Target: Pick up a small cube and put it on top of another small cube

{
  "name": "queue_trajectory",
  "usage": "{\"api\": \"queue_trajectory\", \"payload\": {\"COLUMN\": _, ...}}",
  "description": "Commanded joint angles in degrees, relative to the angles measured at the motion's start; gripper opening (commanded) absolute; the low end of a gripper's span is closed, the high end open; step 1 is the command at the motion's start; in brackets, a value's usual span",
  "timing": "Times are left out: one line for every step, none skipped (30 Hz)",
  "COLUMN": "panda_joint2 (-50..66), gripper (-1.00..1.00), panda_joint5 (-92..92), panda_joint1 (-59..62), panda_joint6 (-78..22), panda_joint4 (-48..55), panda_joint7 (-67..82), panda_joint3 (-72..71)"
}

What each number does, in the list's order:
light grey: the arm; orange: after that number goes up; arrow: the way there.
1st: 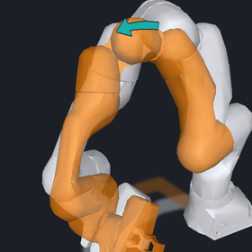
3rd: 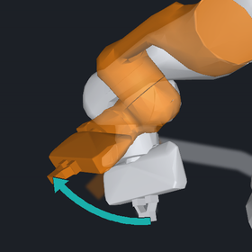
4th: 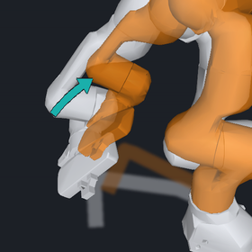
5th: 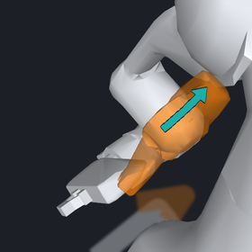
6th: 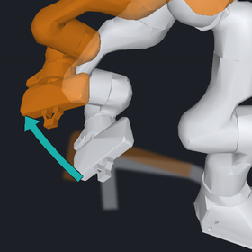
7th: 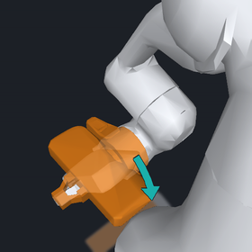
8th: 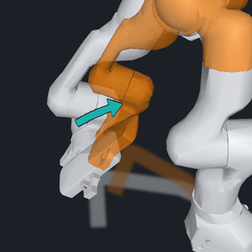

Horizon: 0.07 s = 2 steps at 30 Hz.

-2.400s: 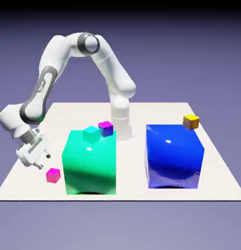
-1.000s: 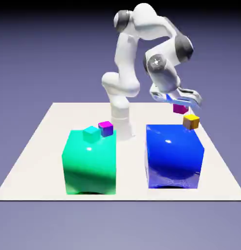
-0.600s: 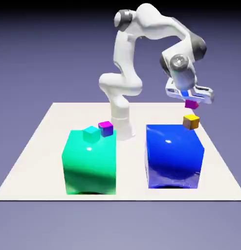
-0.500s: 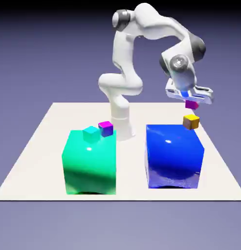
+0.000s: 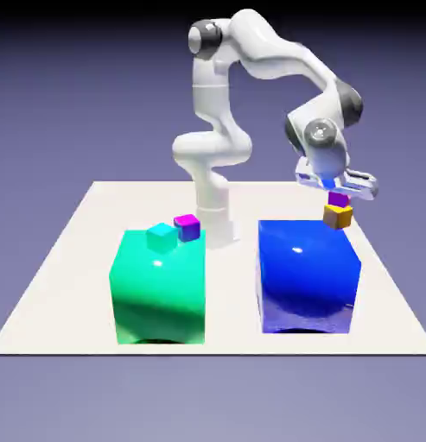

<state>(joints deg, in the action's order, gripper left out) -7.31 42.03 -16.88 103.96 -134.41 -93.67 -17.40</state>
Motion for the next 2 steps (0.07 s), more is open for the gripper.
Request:
{"api": "queue_trajectory", "payload": {"panda_joint2": 0.00, "gripper": 1.00, "panda_joint5": 0.00, "panda_joint1": 0.00, "panda_joint6": 0.00, "panda_joint4": 0.00, "panda_joint7": 0.00, "panda_joint3": 0.00}}
{"api": "queue_trajectory", "payload": {"panda_joint2": -0.47, "gripper": 1.00, "panda_joint5": 0.27, "panda_joint1": 2.07, "panda_joint6": -0.72, "panda_joint4": 0.32, "panda_joint7": 0.24, "panda_joint3": -1.68}}
